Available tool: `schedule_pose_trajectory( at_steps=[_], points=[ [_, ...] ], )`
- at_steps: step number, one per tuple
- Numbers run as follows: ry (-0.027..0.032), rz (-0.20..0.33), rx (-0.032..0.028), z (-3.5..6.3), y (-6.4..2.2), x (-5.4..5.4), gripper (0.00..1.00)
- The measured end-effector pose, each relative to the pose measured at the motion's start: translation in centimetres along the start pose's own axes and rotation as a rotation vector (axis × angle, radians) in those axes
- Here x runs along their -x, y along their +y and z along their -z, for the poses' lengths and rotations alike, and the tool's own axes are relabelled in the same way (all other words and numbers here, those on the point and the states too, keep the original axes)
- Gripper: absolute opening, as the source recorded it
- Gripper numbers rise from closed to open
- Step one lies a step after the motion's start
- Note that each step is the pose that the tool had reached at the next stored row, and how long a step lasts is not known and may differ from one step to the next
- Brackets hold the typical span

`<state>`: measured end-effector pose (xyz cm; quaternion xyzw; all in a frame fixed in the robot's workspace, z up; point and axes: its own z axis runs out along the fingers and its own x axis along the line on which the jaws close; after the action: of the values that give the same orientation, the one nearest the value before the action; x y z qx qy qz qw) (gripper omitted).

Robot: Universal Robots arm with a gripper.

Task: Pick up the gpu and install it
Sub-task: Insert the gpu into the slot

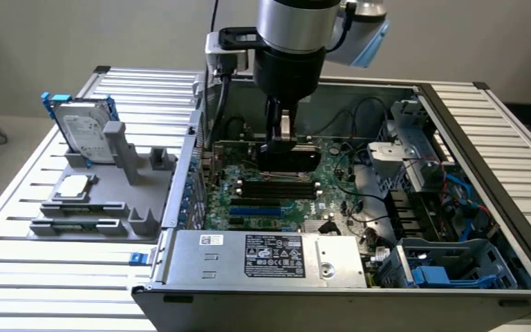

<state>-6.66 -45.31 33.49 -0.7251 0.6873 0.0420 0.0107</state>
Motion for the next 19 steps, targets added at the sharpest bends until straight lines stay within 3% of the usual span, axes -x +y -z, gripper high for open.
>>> schedule_pose_trajectory(
  at_steps=[5,19],
  points=[
    [-0.0002,-0.001,-0.0001,-0.45,0.37,-1.1,0.26],
    [-0.0013,-0.030,-0.0023,-2.27,1.08,-1.8,0.26]
  ],
)
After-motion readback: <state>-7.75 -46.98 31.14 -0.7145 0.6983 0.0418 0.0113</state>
